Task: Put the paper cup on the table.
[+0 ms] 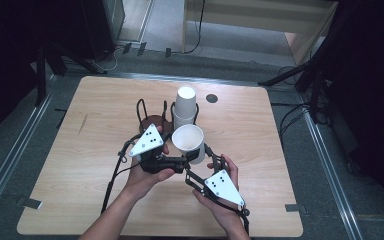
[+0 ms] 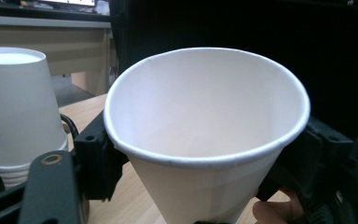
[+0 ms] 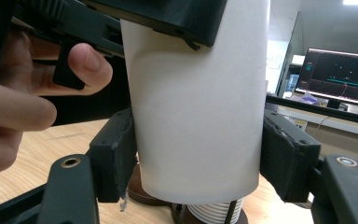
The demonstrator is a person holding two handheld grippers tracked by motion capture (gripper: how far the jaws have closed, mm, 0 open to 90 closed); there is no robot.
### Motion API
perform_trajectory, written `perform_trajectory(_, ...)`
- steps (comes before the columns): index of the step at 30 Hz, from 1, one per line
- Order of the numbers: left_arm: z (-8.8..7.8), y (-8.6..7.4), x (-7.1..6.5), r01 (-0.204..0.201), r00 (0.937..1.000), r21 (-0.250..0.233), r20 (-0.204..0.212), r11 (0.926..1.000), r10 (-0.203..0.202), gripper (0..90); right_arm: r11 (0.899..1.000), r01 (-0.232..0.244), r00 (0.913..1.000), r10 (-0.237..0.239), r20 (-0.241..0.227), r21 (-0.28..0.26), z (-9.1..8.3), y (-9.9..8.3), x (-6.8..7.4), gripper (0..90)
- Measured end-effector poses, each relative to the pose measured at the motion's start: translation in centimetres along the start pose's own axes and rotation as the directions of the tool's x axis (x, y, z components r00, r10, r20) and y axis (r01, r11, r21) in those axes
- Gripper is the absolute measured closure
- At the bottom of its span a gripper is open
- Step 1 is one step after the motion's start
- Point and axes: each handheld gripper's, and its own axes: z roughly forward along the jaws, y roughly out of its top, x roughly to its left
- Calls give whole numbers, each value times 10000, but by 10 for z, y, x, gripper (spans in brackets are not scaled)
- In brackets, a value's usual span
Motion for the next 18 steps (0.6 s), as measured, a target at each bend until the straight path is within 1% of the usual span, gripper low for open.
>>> perform_trajectory(5, 0, 0, -2, -209, 9998, 1, -70, 9998, 209, 296, 10000, -13, 10000, 12, 10, 52, 0, 0, -1, 317)
perform_trajectory(6, -1, 0, -2, -330, 9994, 67, -76, 9994, 330, 301, 10000, 1, 10000, -1, -2, 72, 0, 0, -1, 314)
perform_trajectory(8, 0, 0, -3, -417, 9991, 90, -101, 9991, 418, 313, 9999, 16, 10000, -16, 9, 143, 0, 0, -1, 310)
perform_trajectory(12, 0, 0, -4, -733, 9970, 246, -230, 9970, 739, 328, 9988, -79, 10000, 79, -7, 491, 1, 2, -1, 297)
perform_trajectory(14, 1, 0, -5, -833, 9959, 334, -323, 9960, 844, 335, 9974, -254, 9997, 256, -18, 674, 1, 3, 0, 290)
perform_trajectory(16, 2, -1, -6, -1052, 9934, 457, -400, 9934, 1071, 340, 9954, -326, 9995, 327, 10, 897, 2, 4, 0, 282)
perform_trajectory(18, 3, -2, -7, -1221, 9913, 618, -408, 9906, 1247, 342, 9935, -309, 9995, 298, 111, 1097, 4, 5, 2, 261)
